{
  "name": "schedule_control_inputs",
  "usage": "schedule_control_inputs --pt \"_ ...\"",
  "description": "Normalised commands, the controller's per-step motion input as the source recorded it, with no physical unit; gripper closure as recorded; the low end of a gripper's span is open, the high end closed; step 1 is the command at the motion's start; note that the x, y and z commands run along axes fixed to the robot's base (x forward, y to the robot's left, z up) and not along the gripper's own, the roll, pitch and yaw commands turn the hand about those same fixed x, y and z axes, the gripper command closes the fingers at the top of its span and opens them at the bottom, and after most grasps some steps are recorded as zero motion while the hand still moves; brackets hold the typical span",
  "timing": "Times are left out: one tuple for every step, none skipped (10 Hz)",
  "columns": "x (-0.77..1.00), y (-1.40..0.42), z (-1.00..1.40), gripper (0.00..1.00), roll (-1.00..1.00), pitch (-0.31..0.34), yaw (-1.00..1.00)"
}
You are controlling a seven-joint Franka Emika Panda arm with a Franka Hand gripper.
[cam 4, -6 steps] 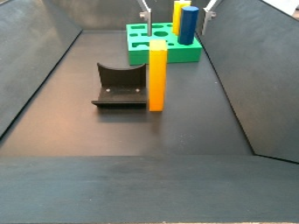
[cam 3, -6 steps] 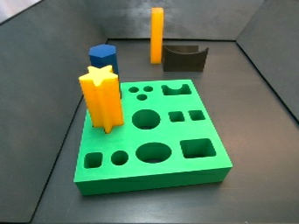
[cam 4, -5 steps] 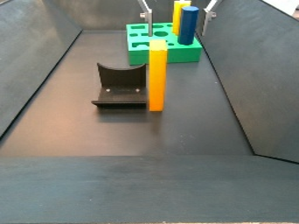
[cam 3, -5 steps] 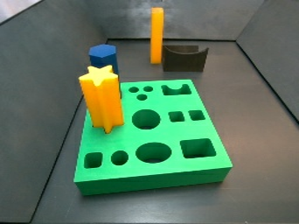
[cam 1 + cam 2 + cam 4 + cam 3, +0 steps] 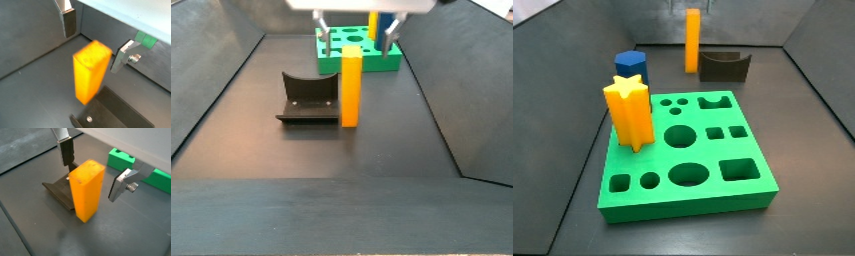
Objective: Pick up the rectangle object. Move up. Move to above the board. Insert the rectangle object.
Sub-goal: Pick up the rectangle object.
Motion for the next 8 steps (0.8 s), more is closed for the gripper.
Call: schedule_control_inputs --pt "0.03 0.00 -0.84 0.00 0.09 -0.124 0.02" --pt "-0.12 0.00 -0.11 0.00 0.03 -0.153 0.00" --pt "0.04 0.00 0.00 0.00 0.00 0.043 0.00" --pt "0.00 0.00 0.00 0.00 0.00 0.000 0.00" --pt "0.00 0.00 0.00 1.00 0.00 0.000 0.00" --pt "0.00 0.00 0.00 1.00 0.00 0.000 0.00" --pt "0.00 0.00 0.00 1.00 0.00 0.000 0.00" --pt "0.00 0.00 0.00 1.00 0.00 0.000 0.00"
